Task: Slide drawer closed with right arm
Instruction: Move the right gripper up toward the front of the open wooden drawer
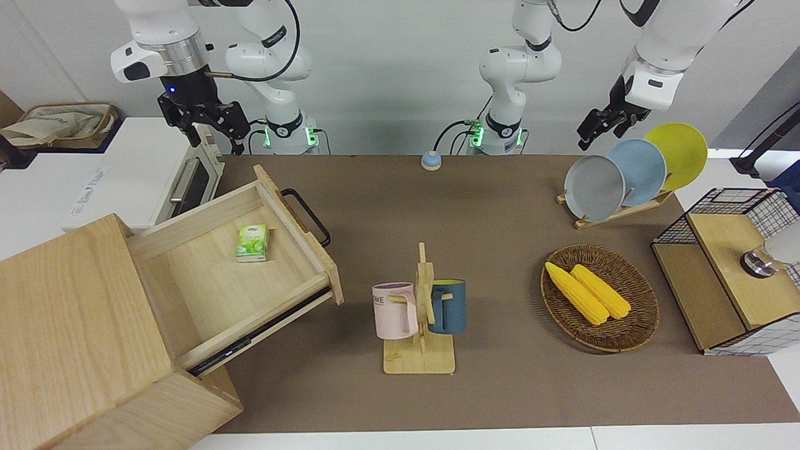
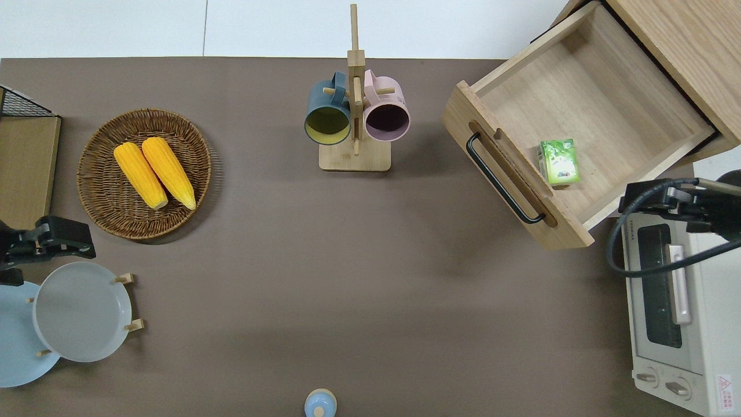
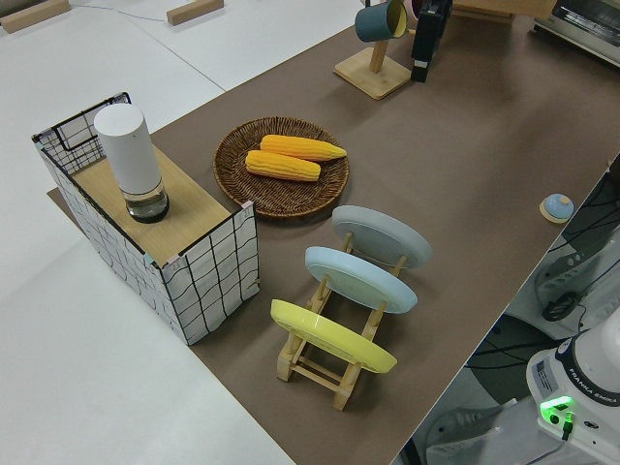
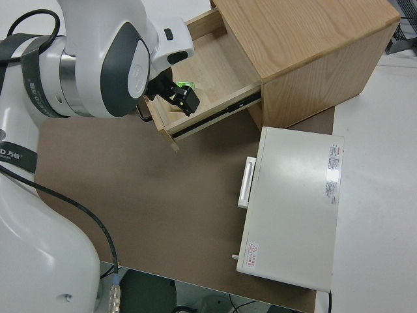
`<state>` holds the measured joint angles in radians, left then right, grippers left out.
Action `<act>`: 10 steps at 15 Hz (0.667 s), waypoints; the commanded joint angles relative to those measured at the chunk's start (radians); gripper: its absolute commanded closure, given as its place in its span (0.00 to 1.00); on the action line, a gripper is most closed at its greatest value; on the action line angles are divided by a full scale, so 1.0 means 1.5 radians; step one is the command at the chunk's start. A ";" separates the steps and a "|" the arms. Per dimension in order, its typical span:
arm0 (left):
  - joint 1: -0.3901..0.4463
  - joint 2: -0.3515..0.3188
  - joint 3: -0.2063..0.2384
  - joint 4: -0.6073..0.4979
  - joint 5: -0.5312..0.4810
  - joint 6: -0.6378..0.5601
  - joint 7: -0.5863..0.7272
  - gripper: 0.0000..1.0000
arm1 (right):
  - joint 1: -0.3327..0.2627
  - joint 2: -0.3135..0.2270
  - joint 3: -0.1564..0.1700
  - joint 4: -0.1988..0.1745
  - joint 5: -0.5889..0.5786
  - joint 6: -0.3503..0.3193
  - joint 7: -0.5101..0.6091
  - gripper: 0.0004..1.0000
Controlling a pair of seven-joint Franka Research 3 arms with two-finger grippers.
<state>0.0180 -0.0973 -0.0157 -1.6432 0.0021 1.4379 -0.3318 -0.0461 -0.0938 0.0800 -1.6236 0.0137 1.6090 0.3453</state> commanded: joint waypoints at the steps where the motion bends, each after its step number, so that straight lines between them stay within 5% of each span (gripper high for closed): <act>1: -0.003 -0.006 0.003 0.000 -0.002 -0.001 0.006 0.01 | -0.001 -0.005 0.007 -0.003 -0.015 -0.006 -0.012 0.01; 6: -0.003 -0.006 0.003 0.000 -0.002 -0.001 0.006 0.01 | -0.001 -0.005 0.006 -0.003 -0.014 -0.015 -0.011 0.08; 10: -0.003 -0.006 0.003 0.000 -0.002 -0.001 0.006 0.01 | -0.001 -0.005 0.006 -0.003 -0.010 -0.032 0.004 0.57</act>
<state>0.0180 -0.0973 -0.0157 -1.6432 0.0021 1.4379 -0.3318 -0.0460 -0.0938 0.0863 -1.6236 0.0114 1.5887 0.3448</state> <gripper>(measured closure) 0.004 0.181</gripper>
